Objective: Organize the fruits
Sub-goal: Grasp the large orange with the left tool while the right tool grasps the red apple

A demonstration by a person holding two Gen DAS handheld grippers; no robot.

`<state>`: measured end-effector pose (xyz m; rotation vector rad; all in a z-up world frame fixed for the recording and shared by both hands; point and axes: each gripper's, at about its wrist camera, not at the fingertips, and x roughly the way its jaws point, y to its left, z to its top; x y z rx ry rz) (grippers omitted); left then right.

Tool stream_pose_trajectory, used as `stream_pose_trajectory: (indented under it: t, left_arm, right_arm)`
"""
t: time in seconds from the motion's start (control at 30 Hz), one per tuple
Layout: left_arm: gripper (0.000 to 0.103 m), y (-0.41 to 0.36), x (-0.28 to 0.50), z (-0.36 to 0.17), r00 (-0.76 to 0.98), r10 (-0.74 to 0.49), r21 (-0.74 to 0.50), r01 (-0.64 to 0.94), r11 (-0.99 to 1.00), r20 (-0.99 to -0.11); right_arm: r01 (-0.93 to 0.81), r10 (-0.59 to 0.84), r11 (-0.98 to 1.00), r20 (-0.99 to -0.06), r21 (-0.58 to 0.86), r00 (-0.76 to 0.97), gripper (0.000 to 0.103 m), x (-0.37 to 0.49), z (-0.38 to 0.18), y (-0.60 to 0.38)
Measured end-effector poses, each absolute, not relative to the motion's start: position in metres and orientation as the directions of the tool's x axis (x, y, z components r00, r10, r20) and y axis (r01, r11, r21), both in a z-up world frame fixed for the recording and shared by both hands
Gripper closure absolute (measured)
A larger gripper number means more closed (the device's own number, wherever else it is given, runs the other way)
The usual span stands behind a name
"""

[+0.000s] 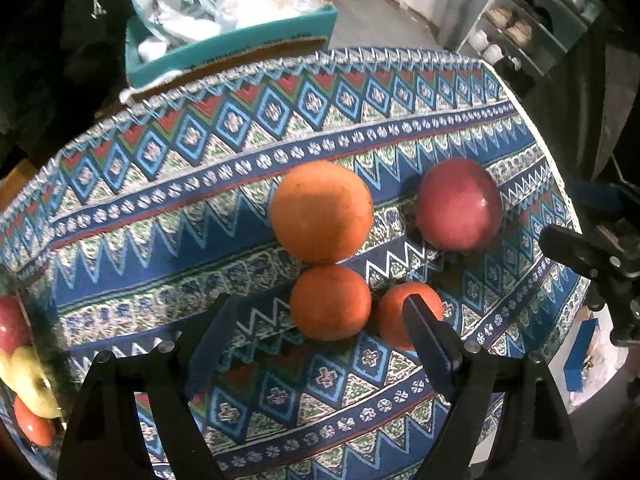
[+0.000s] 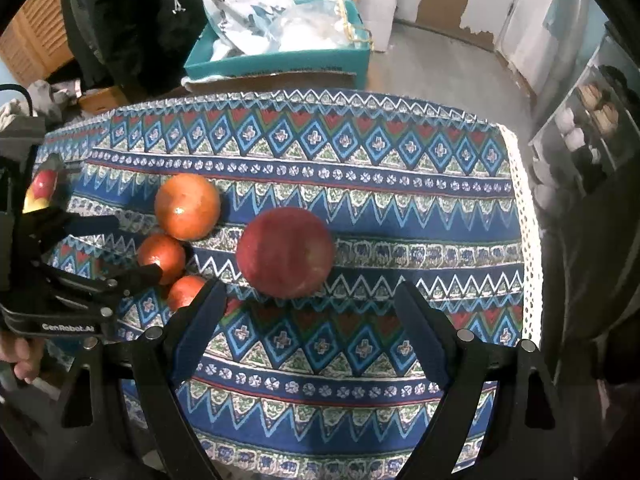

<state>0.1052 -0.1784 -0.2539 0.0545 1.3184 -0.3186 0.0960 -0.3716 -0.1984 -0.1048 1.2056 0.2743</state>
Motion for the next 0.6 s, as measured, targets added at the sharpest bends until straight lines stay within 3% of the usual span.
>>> stream_pose_trajectory:
  t: [0.33,0.43,0.5,0.6]
  left_arm:
    - [0.019,-0.181,0.110,-0.271,0.171,-0.270,-0.224,0.248,0.943,-0.948]
    - [0.030,-0.178,0.112,-0.272,0.163,-0.305,-0.263,0.236,0.935,-0.938]
    - [0.047,-0.174,0.114,-0.271,0.163,-0.326,-0.286,0.228,0.931,-0.931]
    - [0.055,-0.169,0.115,-0.272,0.160,-0.319,-0.280,0.227,0.933,-0.934]
  right_arm:
    - [-0.261,0.157,0.962,-0.938,0.075,0.310,0.017,0.101,-0.207,-0.371]
    - [-0.241,0.176,0.965,-0.939,0.105,0.297,0.017,0.106,-0.213,-0.375]
    - [-0.233,0.178,0.966,-0.940,0.111,0.291,0.017,0.108,-0.216,-0.375]
    - [-0.233,0.174,0.966,-0.943,0.108,0.285,0.017,0.110,-0.220,-0.374]
